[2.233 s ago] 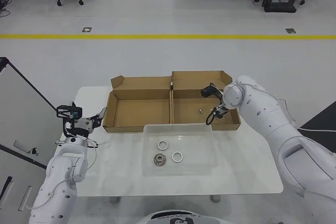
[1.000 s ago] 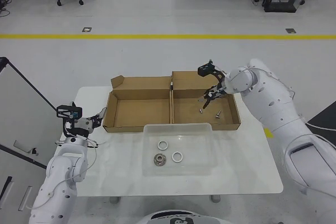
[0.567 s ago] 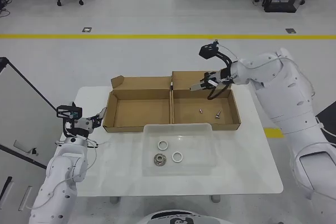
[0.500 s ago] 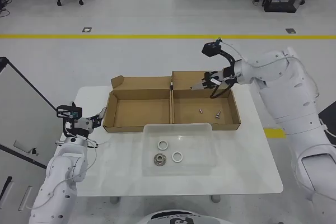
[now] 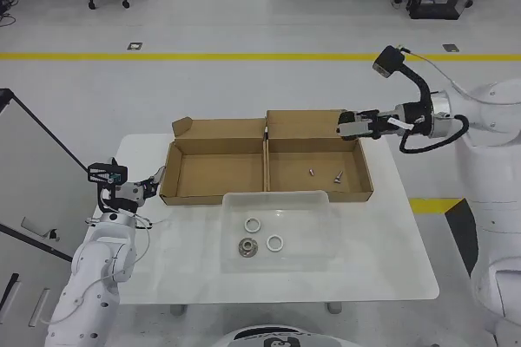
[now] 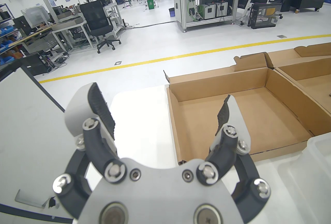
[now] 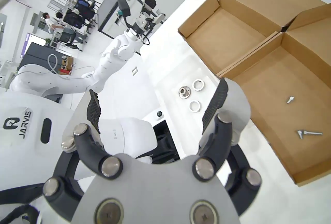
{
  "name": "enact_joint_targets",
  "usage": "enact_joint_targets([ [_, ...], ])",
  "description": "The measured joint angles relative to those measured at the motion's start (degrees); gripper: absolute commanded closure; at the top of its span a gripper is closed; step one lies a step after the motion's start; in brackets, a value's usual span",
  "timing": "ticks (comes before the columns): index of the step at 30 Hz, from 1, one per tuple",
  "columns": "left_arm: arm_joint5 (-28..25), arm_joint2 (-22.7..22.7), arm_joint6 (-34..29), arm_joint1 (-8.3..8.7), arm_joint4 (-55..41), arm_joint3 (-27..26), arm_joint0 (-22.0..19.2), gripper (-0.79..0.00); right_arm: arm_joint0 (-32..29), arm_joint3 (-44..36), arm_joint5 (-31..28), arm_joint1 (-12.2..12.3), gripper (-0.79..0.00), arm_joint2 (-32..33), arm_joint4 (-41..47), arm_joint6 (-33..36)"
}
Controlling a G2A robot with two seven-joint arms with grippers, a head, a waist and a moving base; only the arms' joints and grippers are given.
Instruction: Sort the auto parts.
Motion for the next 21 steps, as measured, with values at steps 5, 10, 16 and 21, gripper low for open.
enact_joint_targets([
  [5,0.00,0.00,0.00,0.00,0.00,0.00,0.00,-0.785,-4.34,-4.04,2.40,2.63,-0.785,4.44,4.86,-0.01],
  [10,0.00,0.00,0.00,0.00,0.00,0.00,0.00,-0.785,-8.05,-6.57,4.66,4.76,-0.785,8.07,9.75,-0.01],
  [16,0.00,0.00,0.00,0.00,0.00,0.00,0.00,-0.785,-10.55,-8.08,5.70,6.20,-0.785,11.16,14.61,-0.01],
  [21,0.00,0.00,0.00,0.00,0.00,0.00,0.00,-0.785,-10.54,-8.09,5.71,6.20,-0.785,11.15,14.48,-0.01],
])
